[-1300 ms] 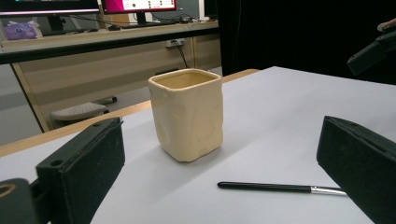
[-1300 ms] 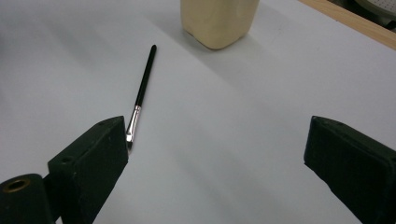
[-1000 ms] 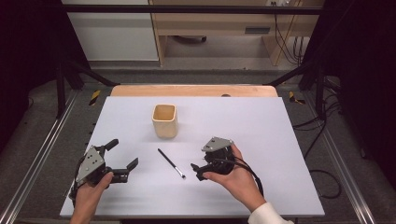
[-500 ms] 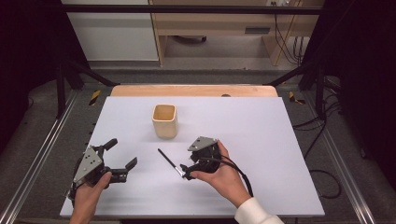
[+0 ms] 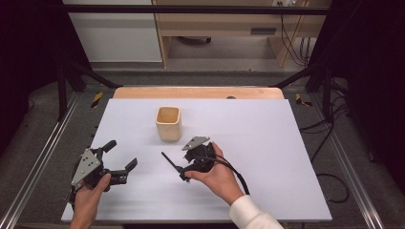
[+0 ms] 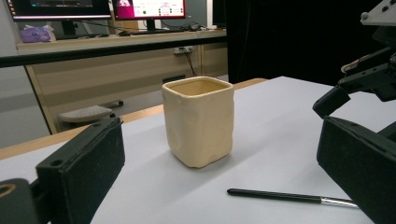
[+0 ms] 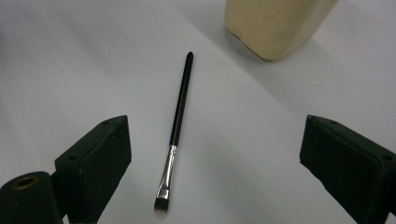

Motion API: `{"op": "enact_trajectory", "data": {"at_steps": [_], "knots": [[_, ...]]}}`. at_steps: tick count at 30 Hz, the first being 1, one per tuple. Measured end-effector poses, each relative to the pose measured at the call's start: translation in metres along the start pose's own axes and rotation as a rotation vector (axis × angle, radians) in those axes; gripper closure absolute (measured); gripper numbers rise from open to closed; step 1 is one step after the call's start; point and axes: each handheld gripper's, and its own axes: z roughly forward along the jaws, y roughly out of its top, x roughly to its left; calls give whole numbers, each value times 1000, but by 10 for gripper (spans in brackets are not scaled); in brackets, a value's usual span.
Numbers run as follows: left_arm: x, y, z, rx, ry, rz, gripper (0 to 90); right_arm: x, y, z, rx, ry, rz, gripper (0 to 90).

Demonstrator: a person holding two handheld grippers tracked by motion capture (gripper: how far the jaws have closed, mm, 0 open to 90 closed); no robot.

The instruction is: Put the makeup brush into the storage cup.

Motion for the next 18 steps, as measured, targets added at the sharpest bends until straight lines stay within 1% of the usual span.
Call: {"op": "enact_trajectory", "data": {"at_steps": [1, 4, 5, 8, 9, 11, 12, 13, 16, 18], "knots": [[1, 0, 0, -2, 0, -2, 8, 0, 2, 3, 5, 8, 15, 101], [1, 0, -1, -9, 4, -8, 8, -1, 3, 6, 8, 9, 19, 100], [1, 1, -1, -11, 3, -7, 8, -1, 3, 8, 27, 9, 21, 97], [1, 1, -1, -14, 0, -8, 8, -2, 4, 10, 29, 13, 23, 94], [1, 1, -1, -17, -1, -8, 8, -2, 4, 11, 35, 12, 38, 91], [1, 1, -1, -20, -4, -7, 8, -3, 4, 11, 37, 14, 36, 87], [0, 1, -1, -21, -5, -7, 8, -3, 4, 12, 37, 10, 42, 85], [0, 1, -1, -20, -7, -5, 8, -4, 4, 14, 47, 9, 46, 68], [-1, 1, -1, -19, -9, -4, 8, -5, 3, 16, 55, 7, 40, 59], [-1, 1, -1, -19, -11, -4, 8, -4, 3, 18, 53, 7, 44, 59]]}}
